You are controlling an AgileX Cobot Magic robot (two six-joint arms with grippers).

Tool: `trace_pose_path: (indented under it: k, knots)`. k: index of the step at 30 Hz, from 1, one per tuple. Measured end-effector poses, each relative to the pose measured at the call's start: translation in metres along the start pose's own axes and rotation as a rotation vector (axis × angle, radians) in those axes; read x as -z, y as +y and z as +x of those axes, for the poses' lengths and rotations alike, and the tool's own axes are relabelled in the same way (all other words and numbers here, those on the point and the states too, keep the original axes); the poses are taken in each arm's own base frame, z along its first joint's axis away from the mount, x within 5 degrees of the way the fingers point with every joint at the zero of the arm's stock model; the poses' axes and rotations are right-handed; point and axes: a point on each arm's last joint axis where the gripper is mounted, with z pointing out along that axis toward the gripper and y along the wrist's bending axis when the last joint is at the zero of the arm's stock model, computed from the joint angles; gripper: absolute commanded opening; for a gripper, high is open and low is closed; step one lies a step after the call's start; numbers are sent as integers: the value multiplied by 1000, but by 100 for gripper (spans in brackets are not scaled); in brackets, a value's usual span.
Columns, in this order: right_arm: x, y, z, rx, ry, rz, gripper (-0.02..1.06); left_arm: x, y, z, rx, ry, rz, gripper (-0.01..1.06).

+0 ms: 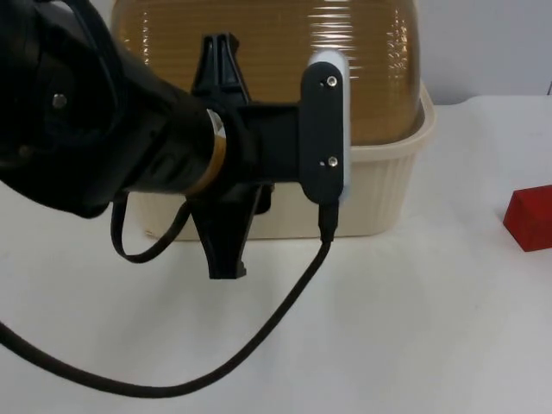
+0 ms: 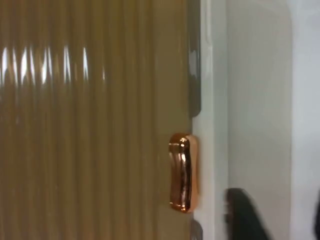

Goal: Open the box lid with the left hand, place the block into the box with the right hand, then close the box lid with the left hand.

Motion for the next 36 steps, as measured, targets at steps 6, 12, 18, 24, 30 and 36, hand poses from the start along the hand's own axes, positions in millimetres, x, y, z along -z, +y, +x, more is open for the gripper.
trace_pose_path:
  k: [6, 12, 18, 24, 30, 36]
  knots:
    - [0, 0, 0, 0, 0, 0, 105, -2, -1, 0, -2, 2, 4, 0]
    - [0, 0, 0, 0, 0, 0, 105, -13, 8, -9, 9, -4, -13, 0]
    - [0, 0, 0, 0, 0, 0, 105, -25, 19, -8, 26, 20, -43, 0]
    - [0, 0, 0, 0, 0, 0, 105, -28, 20, -6, 30, 29, -43, 0]
    - [0, 0, 0, 0, -5, 0, 105, -29, 21, -5, 36, 15, -29, 0]
    - [0, 0, -1, 0, -11, -1, 105, -32, 24, 4, 60, 3, -1, 0]
